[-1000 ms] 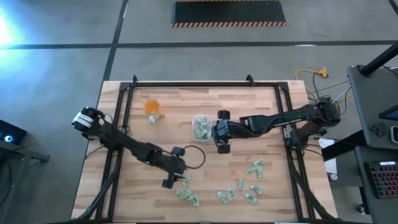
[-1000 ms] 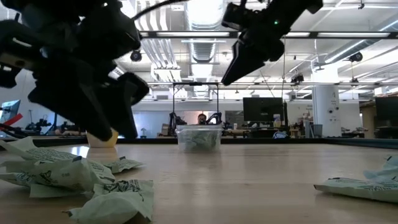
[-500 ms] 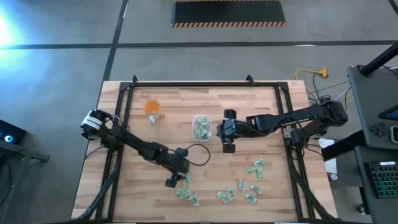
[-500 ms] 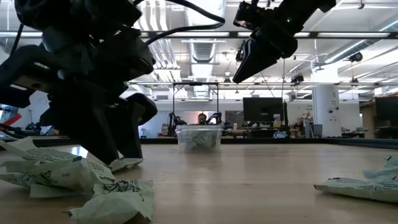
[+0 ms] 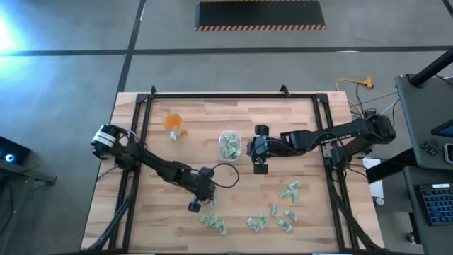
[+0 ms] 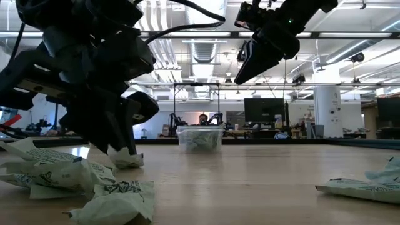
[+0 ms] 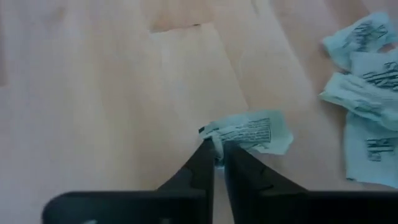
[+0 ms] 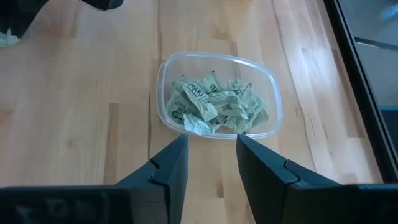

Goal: Pick and place Stevia / Truvia into bins
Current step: Put the stevia packet into the bin

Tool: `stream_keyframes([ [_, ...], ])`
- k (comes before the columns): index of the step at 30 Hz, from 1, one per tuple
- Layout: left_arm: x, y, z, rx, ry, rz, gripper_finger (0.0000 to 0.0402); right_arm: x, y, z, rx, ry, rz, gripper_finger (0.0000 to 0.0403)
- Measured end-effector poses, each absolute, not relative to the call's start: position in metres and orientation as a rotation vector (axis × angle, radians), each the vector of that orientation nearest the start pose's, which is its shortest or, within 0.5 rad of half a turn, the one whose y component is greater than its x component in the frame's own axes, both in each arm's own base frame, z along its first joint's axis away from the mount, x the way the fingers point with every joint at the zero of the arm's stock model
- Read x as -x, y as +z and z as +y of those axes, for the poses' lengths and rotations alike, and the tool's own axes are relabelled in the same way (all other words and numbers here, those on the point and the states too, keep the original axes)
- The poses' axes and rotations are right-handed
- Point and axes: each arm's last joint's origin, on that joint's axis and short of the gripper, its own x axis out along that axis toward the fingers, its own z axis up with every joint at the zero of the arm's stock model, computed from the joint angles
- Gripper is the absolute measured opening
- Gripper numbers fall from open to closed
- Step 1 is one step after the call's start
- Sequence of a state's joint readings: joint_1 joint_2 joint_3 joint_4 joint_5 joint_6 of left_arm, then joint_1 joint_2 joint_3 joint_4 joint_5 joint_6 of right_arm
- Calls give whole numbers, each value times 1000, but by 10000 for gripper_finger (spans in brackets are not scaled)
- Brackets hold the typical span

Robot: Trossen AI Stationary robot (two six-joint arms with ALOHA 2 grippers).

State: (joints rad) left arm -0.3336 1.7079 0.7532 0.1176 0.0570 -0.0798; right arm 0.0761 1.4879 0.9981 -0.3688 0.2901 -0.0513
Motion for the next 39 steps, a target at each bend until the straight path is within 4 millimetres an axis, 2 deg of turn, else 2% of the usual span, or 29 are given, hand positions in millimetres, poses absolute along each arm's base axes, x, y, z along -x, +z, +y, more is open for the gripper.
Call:
stream_keyframes([
  [6,-294,141,-98,-161,-212,778,10,-302,230,15,189,-187,882,127],
  [10,-293,157,-91,-302,-17,698,10,-298,227,15,144,-210,929,122],
  [15,-298,180,-74,-468,260,576,10,-291,221,16,68,-254,994,121],
  [18,-306,188,-57,-514,333,521,10,-287,214,20,37,-265,1022,124],
  [22,-315,189,-28,-512,384,502,11,-280,203,30,18,-260,1053,125],
  [28,-318,187,13,-448,420,519,11,-269,190,47,16,-236,1094,118],
  [34,-319,186,27,-408,339,513,13,-256,176,61,20,-216,1133,111],
  [39,-319,186,29,-404,317,517,57,-248,169,70,5,-214,1151,105],
])
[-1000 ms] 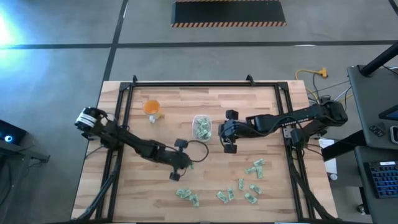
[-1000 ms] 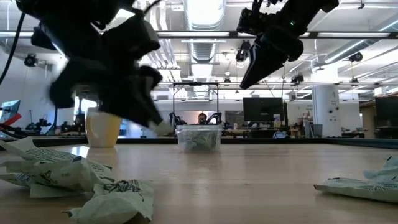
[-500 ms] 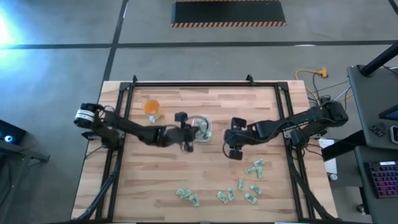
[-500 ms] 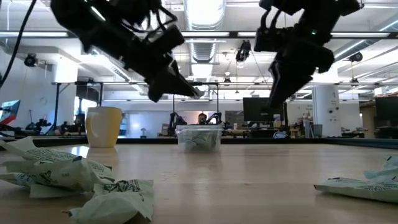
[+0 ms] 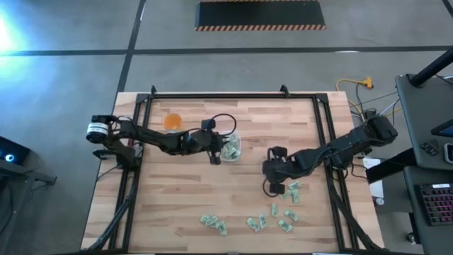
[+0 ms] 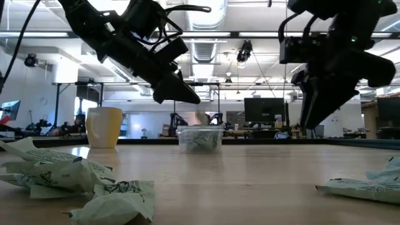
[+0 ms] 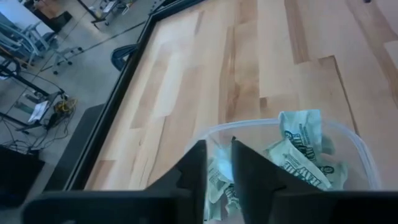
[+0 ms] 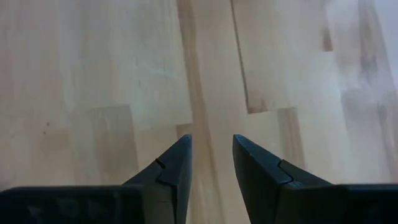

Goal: Pick and place Stevia / Truvia into bins
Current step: Put the stevia packet into the bin

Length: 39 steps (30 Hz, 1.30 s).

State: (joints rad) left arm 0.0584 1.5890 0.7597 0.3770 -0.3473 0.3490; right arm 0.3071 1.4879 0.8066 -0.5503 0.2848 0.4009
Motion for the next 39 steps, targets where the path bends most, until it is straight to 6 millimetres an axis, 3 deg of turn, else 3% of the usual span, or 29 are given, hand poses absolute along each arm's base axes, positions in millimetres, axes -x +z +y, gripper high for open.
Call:
stream_keyframes([
  [5,-318,187,29,-410,348,512,119,-245,168,80,-7,-205,1149,101],
  [10,-317,190,28,-410,360,509,151,-234,170,94,-53,-216,1166,97],
  [22,-317,190,25,-410,349,509,156,-211,167,131,-214,-148,1225,100],
  [39,-318,191,26,-413,353,497,156,-200,138,128,-293,-175,1281,106],
])
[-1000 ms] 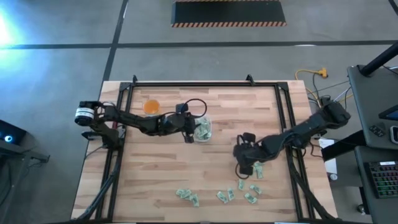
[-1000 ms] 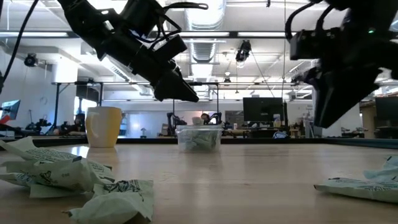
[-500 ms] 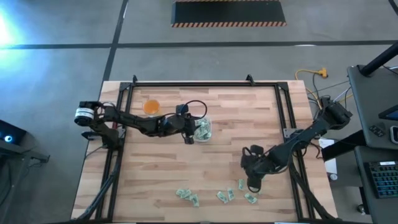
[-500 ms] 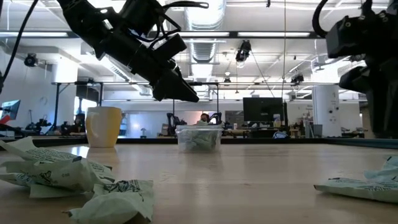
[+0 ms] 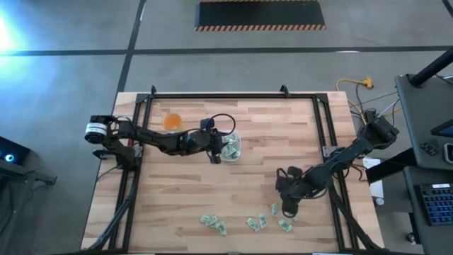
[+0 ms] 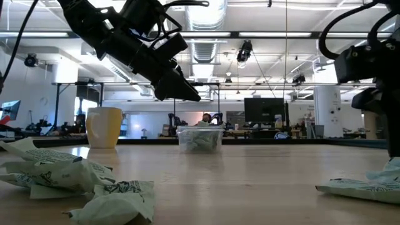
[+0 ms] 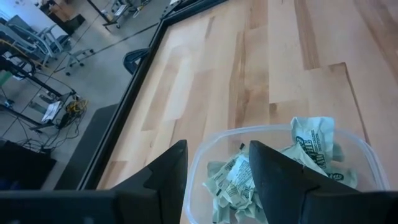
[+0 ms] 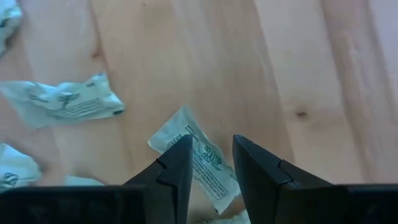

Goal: Pick and place Stevia / Truvia into bins
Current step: Put the stevia packet into the bin

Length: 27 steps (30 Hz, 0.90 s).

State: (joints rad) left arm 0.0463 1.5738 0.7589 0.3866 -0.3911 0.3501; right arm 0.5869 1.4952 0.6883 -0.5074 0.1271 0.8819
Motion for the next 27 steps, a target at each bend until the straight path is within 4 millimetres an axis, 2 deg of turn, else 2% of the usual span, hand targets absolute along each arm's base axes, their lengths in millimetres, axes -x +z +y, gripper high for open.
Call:
stream_keyframes([
  [9,-317,191,29,-415,364,500,156,-202,140,130,-267,-126,1266,98],
  [17,-318,189,30,-416,365,509,156,-201,148,133,-290,-105,1240,109],
  [27,-318,189,30,-415,365,510,156,-207,140,138,-282,-86,1218,121],
])
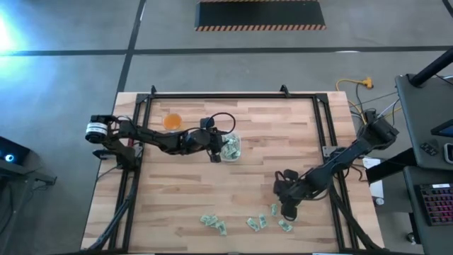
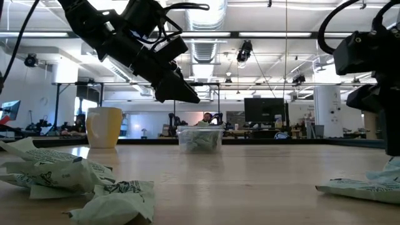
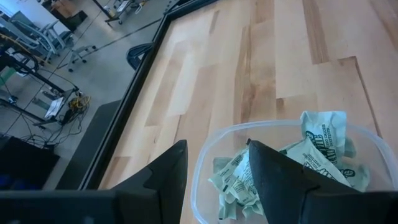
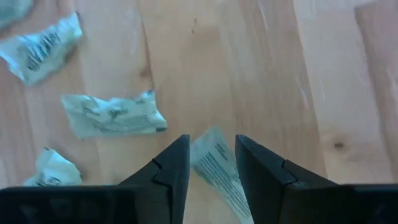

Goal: Pick and place Stevia / Truvia into bins
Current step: Put the stevia packet into the bin

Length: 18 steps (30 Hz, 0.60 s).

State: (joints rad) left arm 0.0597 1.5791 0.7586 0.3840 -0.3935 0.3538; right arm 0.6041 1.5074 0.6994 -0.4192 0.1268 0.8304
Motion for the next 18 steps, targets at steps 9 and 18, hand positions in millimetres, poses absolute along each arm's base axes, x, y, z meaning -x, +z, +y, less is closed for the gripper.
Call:
stream_keyframes([
  [9,-317,189,30,-416,365,511,156,-205,130,138,-259,-109,1284,123],
  [18,-317,189,32,-414,370,513,156,-203,128,136,-164,-91,1308,76],
])
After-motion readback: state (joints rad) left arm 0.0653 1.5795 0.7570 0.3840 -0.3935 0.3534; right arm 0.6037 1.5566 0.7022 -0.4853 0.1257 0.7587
